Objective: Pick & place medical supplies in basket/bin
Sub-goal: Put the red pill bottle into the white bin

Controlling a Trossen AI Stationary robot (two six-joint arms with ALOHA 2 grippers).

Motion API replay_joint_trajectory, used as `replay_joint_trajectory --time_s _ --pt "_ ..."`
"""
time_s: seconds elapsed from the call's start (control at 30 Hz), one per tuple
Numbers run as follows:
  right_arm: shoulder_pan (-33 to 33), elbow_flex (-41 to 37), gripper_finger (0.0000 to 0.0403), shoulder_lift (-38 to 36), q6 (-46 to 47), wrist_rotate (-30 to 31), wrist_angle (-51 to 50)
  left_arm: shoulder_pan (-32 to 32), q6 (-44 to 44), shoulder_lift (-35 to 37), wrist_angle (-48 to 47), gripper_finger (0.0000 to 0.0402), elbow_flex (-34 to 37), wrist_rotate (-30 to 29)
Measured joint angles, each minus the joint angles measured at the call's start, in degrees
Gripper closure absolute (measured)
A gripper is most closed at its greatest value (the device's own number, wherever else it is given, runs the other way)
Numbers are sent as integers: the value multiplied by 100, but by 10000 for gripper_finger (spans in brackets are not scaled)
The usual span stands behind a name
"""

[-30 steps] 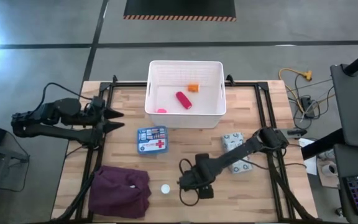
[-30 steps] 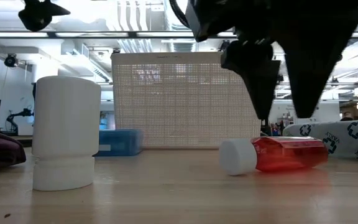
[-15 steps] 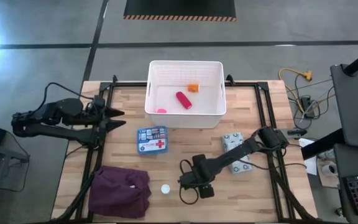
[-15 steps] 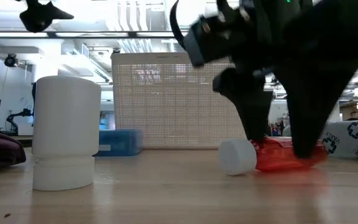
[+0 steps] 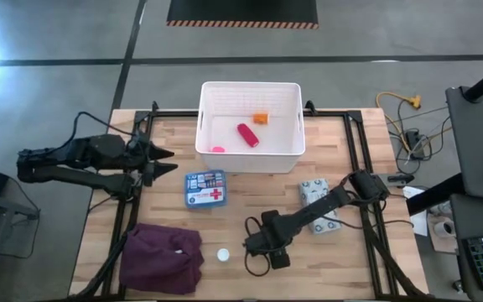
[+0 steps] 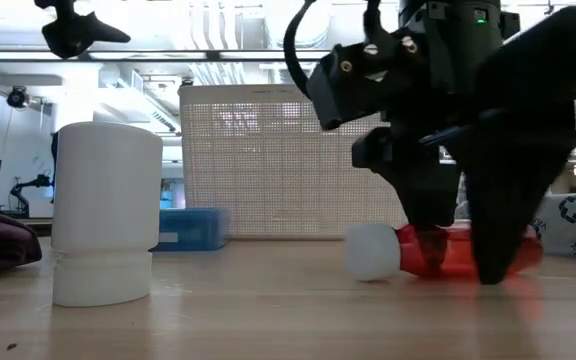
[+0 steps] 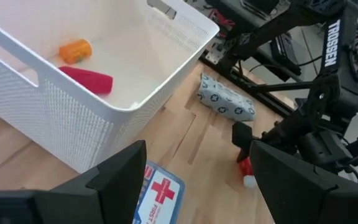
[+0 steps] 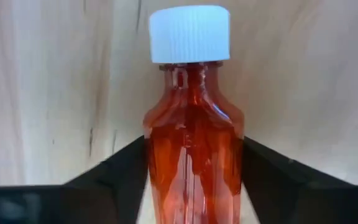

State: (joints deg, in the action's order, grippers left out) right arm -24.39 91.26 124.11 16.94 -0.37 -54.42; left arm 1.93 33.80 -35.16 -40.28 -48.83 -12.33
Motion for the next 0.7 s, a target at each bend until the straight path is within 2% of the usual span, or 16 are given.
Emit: replay_joint_trajectory --time_s 0.1,0.2,0.4,0.5,0.57,0.63,0.7 --pt "67 0 248 -32 101 61 -14 0 -72 15 -31 132 -156 2" --pt "142 -4 283 -200 433 150 -40 0 -251 79 -170 132 -429 -1" --pt "314 41 276 -1179 2003 1254 -289 -5 -764 147 -722 132 -1094 -12" --pt "500 271 262 -1817 3145 2268 -482 -7 -824 140 -1111 132 -1333 -51" --pt "625 455 259 -2272 3720 3309 -519 -4 -827 185 -1248 132 -1399 -65" --pt "779 602 259 -2641 3982 4444 -506 -4 -826 231 -1309 132 -1377 -79" --pt "1025 692 258 -2875 3963 5208 -498 -4 -824 248 -1366 132 -1289 -60"
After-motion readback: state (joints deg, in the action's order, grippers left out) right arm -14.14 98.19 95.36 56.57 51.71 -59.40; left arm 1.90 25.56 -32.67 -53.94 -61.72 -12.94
